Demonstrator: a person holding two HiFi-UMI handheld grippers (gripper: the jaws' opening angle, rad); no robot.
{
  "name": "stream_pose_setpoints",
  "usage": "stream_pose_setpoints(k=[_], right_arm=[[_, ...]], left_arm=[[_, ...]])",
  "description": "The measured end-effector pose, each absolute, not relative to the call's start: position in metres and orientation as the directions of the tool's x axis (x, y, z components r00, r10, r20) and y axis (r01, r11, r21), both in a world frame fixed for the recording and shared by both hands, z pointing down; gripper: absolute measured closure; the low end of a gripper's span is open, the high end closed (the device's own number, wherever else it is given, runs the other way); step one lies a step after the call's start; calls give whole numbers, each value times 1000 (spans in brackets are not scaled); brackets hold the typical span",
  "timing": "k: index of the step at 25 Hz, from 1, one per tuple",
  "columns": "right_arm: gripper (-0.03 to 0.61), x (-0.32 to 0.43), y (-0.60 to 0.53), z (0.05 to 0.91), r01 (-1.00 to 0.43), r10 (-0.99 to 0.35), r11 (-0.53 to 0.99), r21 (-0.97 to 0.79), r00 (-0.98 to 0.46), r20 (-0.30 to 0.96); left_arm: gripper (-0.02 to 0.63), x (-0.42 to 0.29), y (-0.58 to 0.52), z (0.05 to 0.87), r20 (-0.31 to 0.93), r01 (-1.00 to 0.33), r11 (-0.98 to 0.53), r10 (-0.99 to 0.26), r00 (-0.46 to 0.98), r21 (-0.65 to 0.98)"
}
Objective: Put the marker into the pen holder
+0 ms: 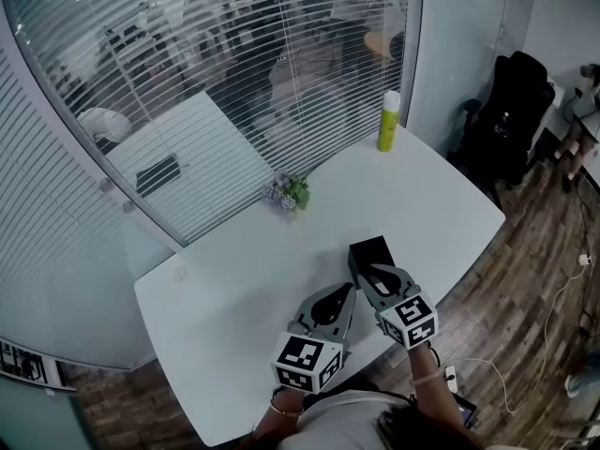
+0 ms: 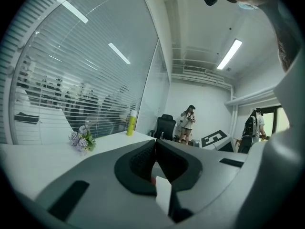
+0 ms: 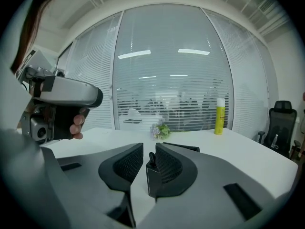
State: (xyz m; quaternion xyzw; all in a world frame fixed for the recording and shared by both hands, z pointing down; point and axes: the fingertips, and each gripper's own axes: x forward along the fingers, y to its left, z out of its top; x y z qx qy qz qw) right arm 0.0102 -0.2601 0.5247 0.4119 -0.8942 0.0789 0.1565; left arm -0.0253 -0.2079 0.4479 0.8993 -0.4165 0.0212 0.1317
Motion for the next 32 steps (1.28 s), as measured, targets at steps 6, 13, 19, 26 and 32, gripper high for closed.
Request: stream_pose_setpoints(k=[6, 13, 19, 26, 32], right_arm=[[489, 14, -251, 511, -755, -722, 656, 3, -626, 294], [523, 19, -238, 490, -753, -734, 658, 24, -633, 247], [531, 33, -226, 474, -769, -753, 640, 7, -625, 204], [537, 43, -202, 468, -752, -734, 659, -21, -648, 206], [541, 53, -186, 460, -755, -740, 655, -5, -643, 196]], left_arm=[[594, -25, -202, 444, 137, -768, -608, -759, 636, 199], [594, -25, -190, 433, 129, -782, -600, -773, 621, 171], [594, -23, -178, 426, 117, -791, -587, -785, 608, 171], [594, -15, -158, 427, 123, -796, -579, -789, 602, 178], [594, -8, -143, 426, 123, -800, -574, -794, 596, 173]])
